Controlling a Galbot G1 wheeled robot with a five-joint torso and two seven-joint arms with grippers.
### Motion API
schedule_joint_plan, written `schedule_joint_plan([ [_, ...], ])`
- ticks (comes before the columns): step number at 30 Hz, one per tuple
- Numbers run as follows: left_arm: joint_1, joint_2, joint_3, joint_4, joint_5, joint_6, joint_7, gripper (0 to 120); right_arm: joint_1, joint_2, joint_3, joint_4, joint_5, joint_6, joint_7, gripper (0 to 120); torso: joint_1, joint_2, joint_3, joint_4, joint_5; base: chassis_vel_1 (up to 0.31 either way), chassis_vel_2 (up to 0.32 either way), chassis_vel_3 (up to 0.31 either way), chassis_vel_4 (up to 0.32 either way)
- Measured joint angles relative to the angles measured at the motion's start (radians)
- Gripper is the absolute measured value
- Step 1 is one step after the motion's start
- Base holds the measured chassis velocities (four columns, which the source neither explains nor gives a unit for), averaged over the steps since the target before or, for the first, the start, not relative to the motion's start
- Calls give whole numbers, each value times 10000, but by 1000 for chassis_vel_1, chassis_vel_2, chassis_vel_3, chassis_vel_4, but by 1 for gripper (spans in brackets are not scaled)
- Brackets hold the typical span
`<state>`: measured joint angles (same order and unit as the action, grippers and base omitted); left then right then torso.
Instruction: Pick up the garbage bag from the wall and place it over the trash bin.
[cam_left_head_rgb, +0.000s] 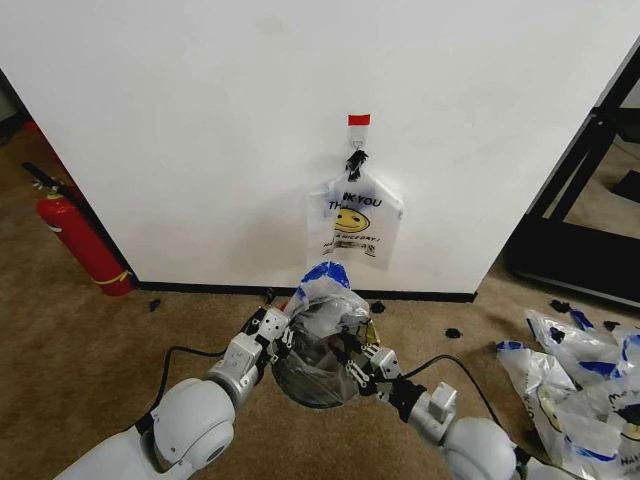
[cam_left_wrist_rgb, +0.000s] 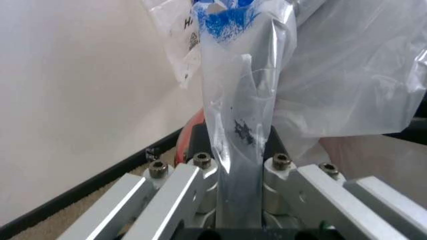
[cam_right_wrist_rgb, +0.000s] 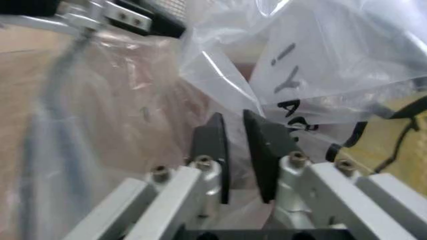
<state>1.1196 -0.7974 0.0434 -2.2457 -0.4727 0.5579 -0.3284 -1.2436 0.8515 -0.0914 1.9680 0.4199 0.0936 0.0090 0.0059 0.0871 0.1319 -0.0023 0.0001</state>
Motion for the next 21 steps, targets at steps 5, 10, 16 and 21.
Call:
schedule_joint_plan([
  [5,-50,19,-35,-15,-52,49,17,5,395,195,-444,-142,-59,-39,545,0,0,0,0,2,-1,0,0,0,0],
  [10,-144,5,-48,219,-158,57,20,5,355,-157,-256,-43,97,-108,55,0,0,0,1,1,-1,0,0,0,0],
  [16,-228,-16,-25,354,-253,52,30,5,195,-616,294,30,320,180,-1052,0,0,0,0,0,-2,0,0,0,0],
  [21,-233,-18,0,306,-280,48,42,5,262,-499,301,-50,354,192,-493,0,0,0,0,-1,-2,0,0,0,0],
])
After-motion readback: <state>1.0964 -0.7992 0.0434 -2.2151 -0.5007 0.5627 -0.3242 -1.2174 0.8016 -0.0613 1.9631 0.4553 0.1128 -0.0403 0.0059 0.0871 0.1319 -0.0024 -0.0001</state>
